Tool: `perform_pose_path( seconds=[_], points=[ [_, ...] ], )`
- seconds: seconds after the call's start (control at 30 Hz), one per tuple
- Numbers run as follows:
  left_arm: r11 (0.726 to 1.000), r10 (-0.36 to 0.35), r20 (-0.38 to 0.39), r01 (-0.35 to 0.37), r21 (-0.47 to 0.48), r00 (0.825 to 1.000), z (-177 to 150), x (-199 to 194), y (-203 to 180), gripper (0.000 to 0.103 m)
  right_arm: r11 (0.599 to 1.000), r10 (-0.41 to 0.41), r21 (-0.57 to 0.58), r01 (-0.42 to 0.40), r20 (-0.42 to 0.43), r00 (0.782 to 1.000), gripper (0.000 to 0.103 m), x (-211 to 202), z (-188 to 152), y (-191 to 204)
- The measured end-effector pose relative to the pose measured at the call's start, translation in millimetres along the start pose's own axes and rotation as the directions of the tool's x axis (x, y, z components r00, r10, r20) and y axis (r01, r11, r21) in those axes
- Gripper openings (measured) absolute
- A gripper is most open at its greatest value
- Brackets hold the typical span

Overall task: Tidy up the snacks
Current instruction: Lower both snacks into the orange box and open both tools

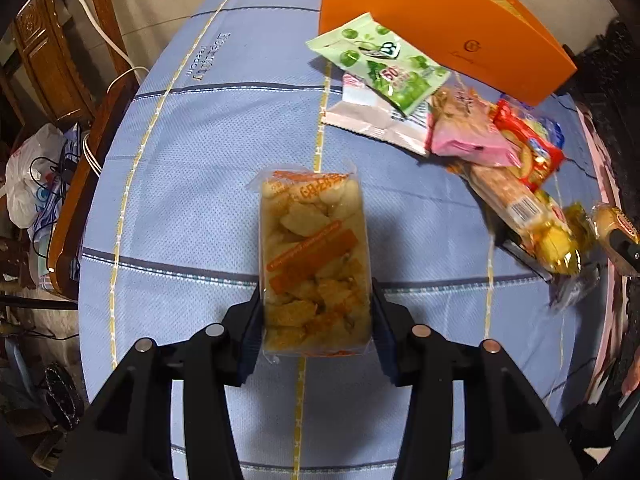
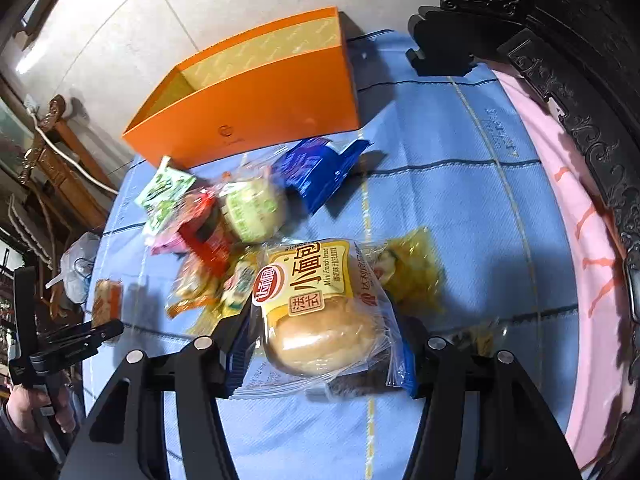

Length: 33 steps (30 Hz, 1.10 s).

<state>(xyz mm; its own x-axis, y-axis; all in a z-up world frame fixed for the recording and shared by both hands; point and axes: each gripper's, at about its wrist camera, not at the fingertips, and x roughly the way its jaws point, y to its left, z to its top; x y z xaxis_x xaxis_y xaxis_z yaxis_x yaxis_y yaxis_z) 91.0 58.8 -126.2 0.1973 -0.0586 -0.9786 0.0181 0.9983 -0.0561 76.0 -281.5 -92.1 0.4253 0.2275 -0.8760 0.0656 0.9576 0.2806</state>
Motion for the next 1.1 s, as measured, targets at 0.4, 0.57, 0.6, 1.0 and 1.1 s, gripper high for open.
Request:
perform_pose_path(
  seconds=[0.4, 0.57, 0.6, 1.0, 1.1],
  points=[
    [0.998, -0.021, 0.072, 0.016, 0.064, 0.997, -6.1, -41.6, -20.5, 0.046, 0.998, 0.042, -0.043, -0.04, 0.055, 0.998, 0.058, -31.7, -9.8, 20.5],
    [0.995, -0.057, 0.137, 0.045, 0.091, 0.989, 22.7, -70.8, -40.6, 0.046, 0.996, 0.06, -0.074, -0.052, 0.116, 0.991, 0.058, -48.1, 11.7, 34.9],
    [0.994, -0.066, 0.151, 0.052, 0.093, 0.986, 30.0, -75.8, -45.0, 0.046, 0.995, 0.064, -0.079, -0.054, 0.128, 0.99, 0.058, -51.1, 17.4, 37.7],
    [0.981, -0.137, 0.334, 0.081, 0.176, 0.933, 166.2, -134.4, -108.0, 0.046, 0.991, 0.11, -0.1, -0.084, 0.287, 0.951, 0.058, -57.0, 152.9, 65.5],
    [0.982, -0.134, 0.342, 0.078, 0.174, 0.93, 202.3, -128.0, -115.8, 0.046, 0.991, 0.114, -0.096, -0.089, 0.294, 0.949, 0.058, -40.4, 183.5, 67.0]
  ],
)
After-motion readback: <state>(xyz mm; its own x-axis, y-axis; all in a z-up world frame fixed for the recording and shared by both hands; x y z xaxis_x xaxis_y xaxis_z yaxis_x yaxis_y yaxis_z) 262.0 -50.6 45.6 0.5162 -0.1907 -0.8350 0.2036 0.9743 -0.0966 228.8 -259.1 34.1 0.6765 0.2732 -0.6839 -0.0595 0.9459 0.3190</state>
